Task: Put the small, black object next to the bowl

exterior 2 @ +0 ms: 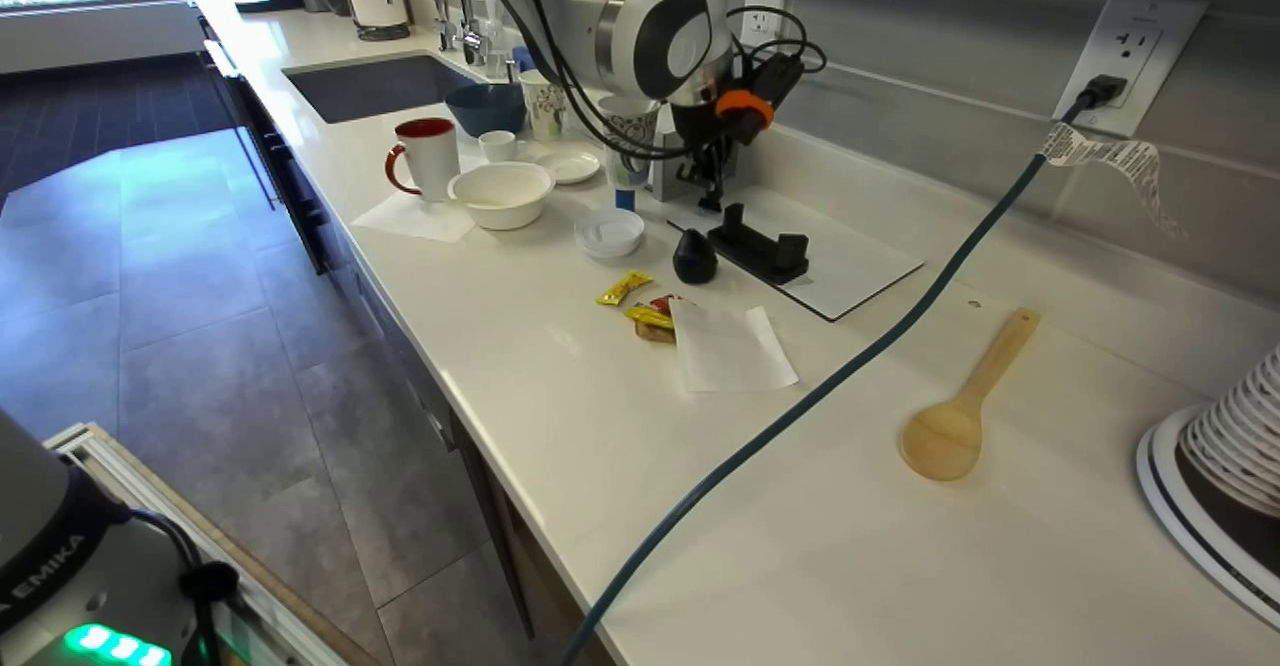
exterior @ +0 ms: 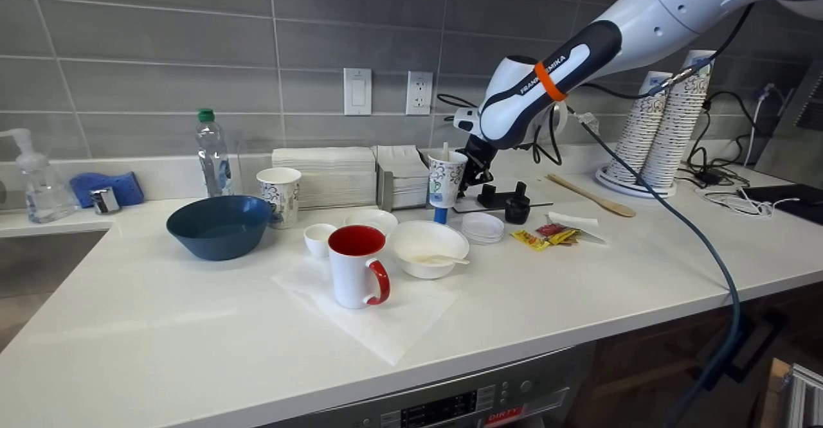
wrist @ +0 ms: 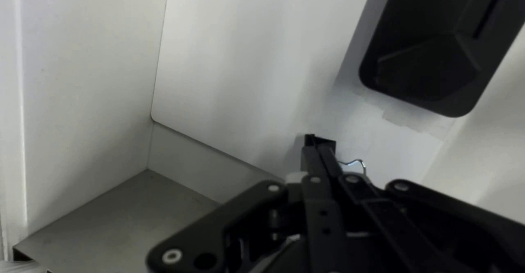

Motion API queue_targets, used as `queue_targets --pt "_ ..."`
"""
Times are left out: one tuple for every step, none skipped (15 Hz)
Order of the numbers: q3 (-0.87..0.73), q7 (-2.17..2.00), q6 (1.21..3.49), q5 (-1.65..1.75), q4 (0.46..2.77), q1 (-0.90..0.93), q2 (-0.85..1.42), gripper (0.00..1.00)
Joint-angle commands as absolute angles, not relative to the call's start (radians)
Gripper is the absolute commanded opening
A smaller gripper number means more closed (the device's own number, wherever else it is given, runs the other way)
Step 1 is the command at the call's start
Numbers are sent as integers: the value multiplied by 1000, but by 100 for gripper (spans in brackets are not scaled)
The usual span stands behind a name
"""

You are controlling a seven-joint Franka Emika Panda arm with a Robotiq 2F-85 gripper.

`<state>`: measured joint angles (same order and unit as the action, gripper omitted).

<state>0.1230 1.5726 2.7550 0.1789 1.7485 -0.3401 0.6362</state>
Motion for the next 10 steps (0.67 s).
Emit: queue_targets --pt "108 1571 2738 141 1747 -328 612 1" --pt "80 1530 2728 150 1757 -307 594 1" --pt "47 1481 2710 164 1775 -285 566 1" --pt "28 1444 2682 165 1787 -274 544 1" --pt "20 1419 2652 161 1806 -270 517 1" --pt "14 1400 2602 156 1820 -268 491 1" --pt "14 1392 2561 149 1830 -270 471 1" --pt "15 1387 2517 142 1850 -274 445 1" --pt "14 1381 2484 136 1871 -276 422 1" --pt "8 1371 2466 132 1893 -276 401 1"
